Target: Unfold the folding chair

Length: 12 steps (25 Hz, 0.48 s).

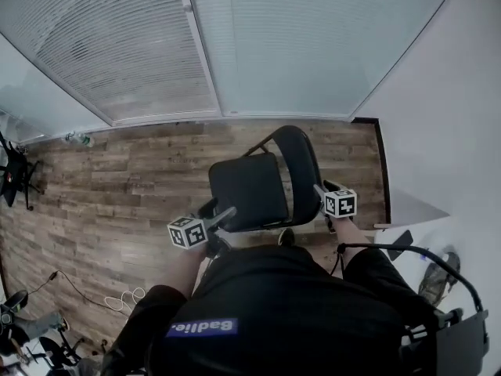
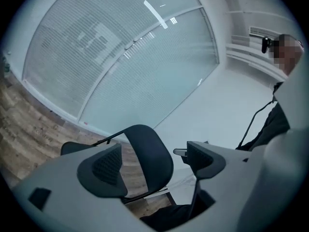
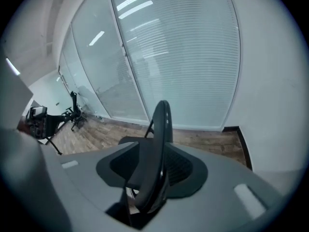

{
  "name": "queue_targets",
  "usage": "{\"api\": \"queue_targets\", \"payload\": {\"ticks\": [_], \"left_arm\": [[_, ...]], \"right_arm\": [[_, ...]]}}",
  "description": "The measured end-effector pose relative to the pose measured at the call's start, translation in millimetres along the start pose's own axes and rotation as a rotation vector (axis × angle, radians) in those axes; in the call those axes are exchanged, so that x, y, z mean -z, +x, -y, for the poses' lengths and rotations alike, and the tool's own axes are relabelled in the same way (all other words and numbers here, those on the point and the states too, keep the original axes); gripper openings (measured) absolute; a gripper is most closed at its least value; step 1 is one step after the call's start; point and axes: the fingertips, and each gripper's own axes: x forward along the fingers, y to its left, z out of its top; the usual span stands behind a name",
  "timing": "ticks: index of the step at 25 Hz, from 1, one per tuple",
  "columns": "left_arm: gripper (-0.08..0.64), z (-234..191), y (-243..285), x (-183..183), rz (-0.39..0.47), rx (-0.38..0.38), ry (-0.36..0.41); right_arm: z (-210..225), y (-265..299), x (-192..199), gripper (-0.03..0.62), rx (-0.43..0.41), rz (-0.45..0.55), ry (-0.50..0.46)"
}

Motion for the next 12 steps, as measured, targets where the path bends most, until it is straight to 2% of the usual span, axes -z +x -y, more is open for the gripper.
{"api": "queue_targets", "payload": {"ticks": [5,7,12], "left_arm": [[0.421,56,4,-31,0.04,0.093,0.129],[0.381,69,8,-49,0.069,0.116,0.177],[0.065,102,9,-98,0.171,0.15,0.262]], "right_arm": [[-76,-38,-39,0.108,-0.172,0.154,-0.088],[-105,-44,-60,0.093,-0.245,0.226,-0.1],[-175,-59,-109,0.068,-0.4,0.331,-0.161]]}}
